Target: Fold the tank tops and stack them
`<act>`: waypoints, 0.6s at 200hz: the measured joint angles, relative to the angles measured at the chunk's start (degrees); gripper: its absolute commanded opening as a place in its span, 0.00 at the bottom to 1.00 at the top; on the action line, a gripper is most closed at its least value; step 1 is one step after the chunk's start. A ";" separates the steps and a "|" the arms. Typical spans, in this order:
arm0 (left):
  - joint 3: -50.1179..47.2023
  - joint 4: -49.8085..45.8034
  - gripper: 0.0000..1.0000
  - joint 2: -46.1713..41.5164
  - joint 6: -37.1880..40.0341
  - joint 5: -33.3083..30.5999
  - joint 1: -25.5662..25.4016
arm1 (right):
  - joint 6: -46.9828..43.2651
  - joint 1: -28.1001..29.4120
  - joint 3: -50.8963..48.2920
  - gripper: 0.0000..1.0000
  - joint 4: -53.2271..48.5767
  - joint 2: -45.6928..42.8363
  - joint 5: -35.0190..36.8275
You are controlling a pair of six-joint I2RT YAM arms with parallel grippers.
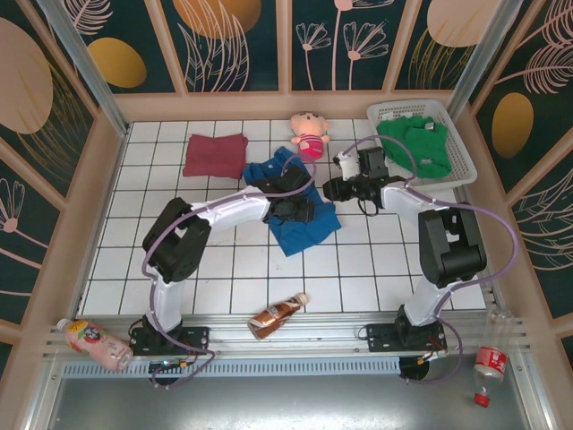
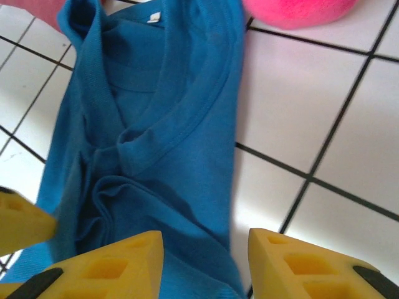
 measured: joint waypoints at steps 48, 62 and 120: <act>6.25 -7.72 0.30 6.64 2.12 -6.93 -0.09 | 3.19 0.37 -0.52 0.39 2.27 3.50 -2.62; 6.47 -9.01 0.22 6.80 2.71 -8.46 -0.09 | 3.50 0.42 -1.42 0.39 2.23 3.67 -2.64; 8.22 -13.46 0.12 6.80 5.42 -13.00 0.15 | 4.57 0.63 -4.02 0.31 2.12 3.69 -3.63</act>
